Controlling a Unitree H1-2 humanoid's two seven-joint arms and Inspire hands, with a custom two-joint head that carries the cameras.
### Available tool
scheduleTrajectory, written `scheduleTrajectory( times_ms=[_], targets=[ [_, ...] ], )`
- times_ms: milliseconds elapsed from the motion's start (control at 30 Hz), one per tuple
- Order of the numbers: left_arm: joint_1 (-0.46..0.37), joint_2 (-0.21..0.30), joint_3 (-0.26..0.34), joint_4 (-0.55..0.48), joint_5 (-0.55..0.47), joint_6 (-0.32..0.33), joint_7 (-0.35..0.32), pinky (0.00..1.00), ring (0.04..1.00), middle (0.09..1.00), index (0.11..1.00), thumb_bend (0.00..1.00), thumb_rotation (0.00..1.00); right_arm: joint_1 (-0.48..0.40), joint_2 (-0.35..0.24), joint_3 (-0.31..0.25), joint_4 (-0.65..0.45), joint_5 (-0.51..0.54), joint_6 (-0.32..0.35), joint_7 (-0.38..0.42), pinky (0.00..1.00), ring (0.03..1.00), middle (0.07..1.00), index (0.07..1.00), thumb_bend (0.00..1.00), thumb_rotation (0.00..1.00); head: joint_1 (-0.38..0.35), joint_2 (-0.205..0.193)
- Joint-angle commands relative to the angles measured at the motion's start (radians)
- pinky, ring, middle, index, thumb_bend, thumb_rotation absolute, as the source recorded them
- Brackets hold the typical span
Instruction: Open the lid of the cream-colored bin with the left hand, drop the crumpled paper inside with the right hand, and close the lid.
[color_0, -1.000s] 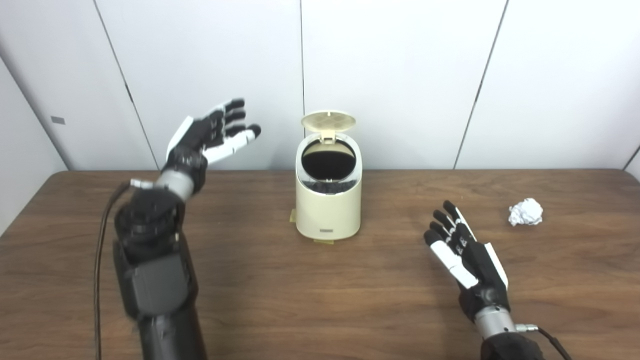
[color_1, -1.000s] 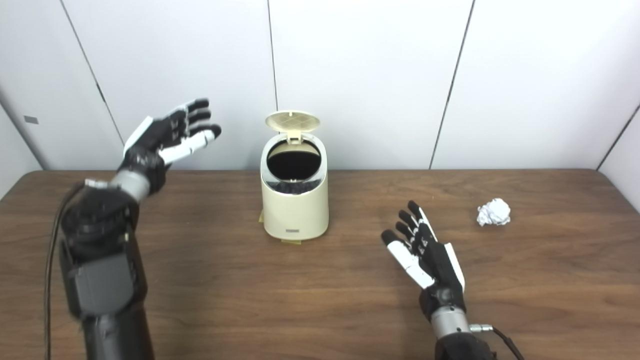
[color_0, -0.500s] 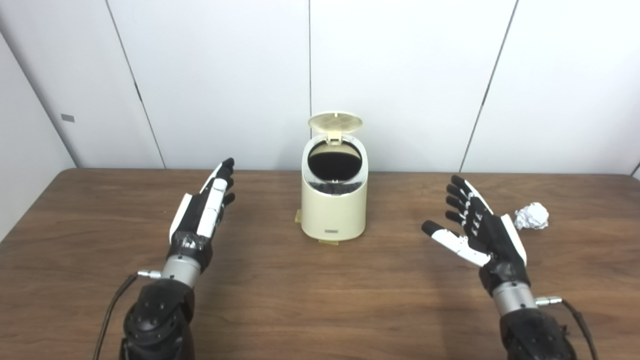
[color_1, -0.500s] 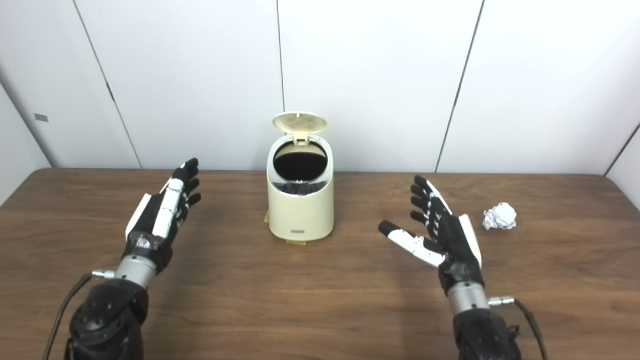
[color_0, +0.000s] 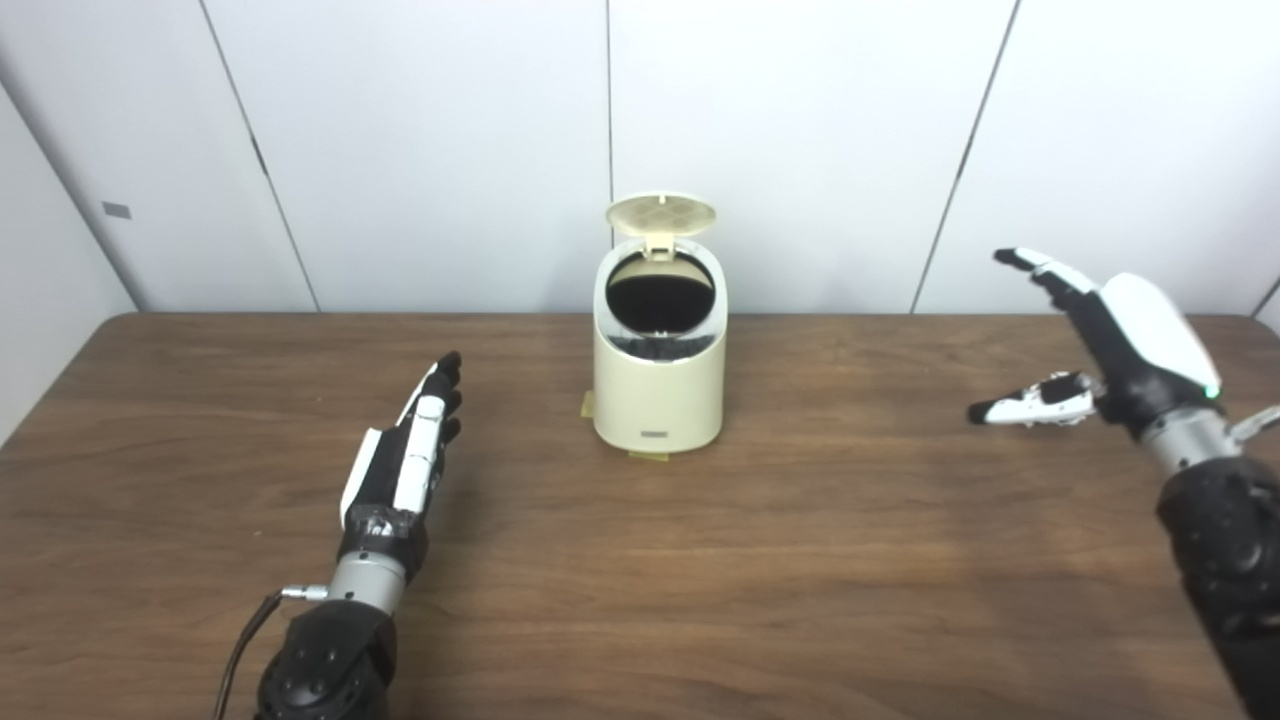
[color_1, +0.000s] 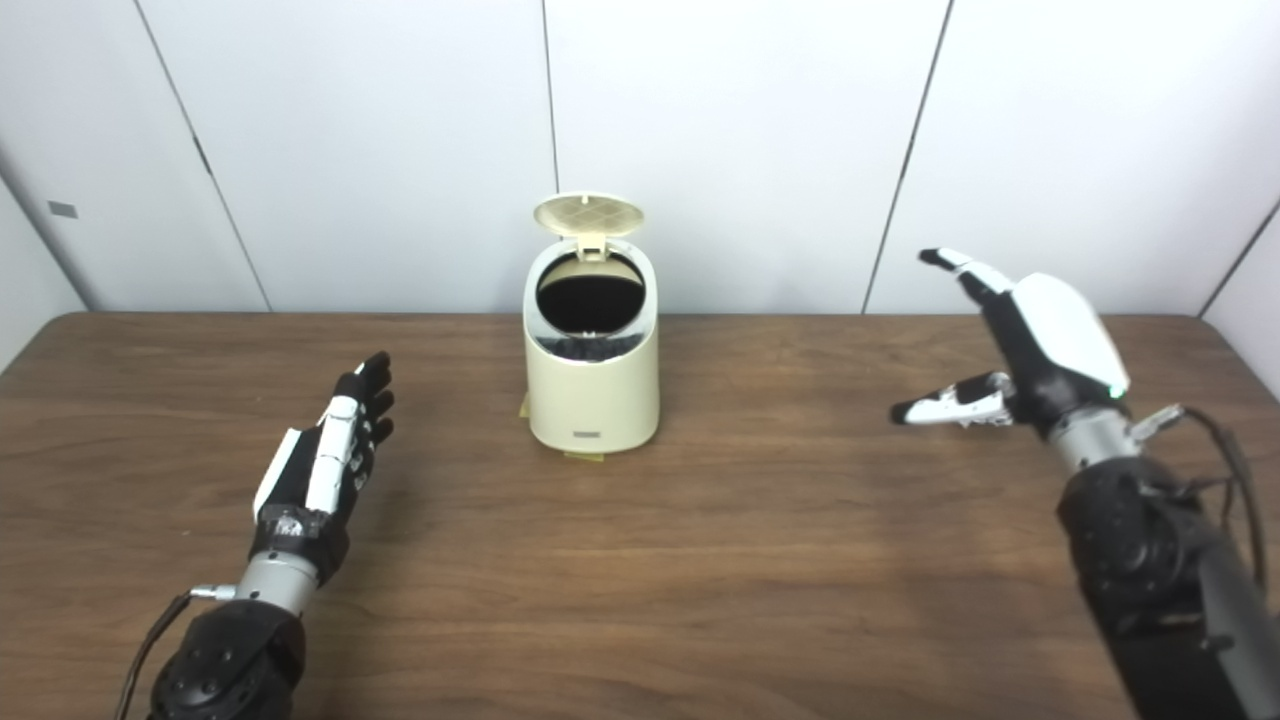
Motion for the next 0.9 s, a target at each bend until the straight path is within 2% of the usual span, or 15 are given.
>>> scheduleTrajectory(
  times_ms=[0, 133, 233, 400, 600, 867],
  targets=[
    [-0.033, 0.017, -0.008, -0.016, -0.028, -0.015, 0.010, 1.00, 1.000, 1.000, 1.000, 0.64, 0.94, -0.055, -0.051, 0.006, 0.018, -0.054, -0.024, 0.006, 0.78, 0.852, 0.851, 0.837, 0.97, 0.13, -0.020, 0.005],
    [-0.040, 0.037, -0.019, -0.031, -0.040, 0.024, 0.012, 1.00, 1.000, 1.000, 1.000, 0.64, 0.94, -0.095, -0.079, 0.031, 0.072, -0.124, 0.023, 0.041, 0.85, 0.896, 0.889, 0.852, 0.97, 0.16, -0.094, 0.017],
    [-0.042, 0.047, -0.025, -0.040, -0.063, 0.040, 0.012, 1.00, 1.000, 1.000, 1.000, 0.65, 0.92, -0.129, -0.083, 0.056, 0.114, -0.176, 0.051, 0.068, 0.89, 0.925, 0.908, 0.857, 0.96, 0.14, -0.133, 0.020],
    [-0.037, 0.069, -0.040, -0.060, -0.069, 0.068, 0.018, 1.00, 1.000, 1.000, 1.000, 0.61, 0.90, -0.186, -0.103, 0.098, 0.199, -0.215, 0.088, 0.150, 0.93, 0.975, 0.935, 0.887, 0.93, 0.13, -0.177, 0.020],
    [-0.032, 0.090, -0.050, -0.075, -0.070, 0.086, 0.030, 1.00, 1.000, 1.000, 1.000, 0.59, 0.92, -0.234, -0.110, 0.149, 0.326, -0.257, 0.057, 0.149, 0.82, 0.925, 0.911, 0.869, 0.96, 0.14, -0.210, 0.020],
    [-0.015, 0.112, -0.052, -0.094, -0.086, 0.104, 0.034, 1.00, 1.000, 1.000, 1.000, 0.58, 0.92, -0.273, -0.080, 0.142, 0.464, -0.214, -0.003, 0.089, 0.72, 0.876, 0.853, 0.804, 0.96, 0.10, -0.230, 0.022]
  ],
)
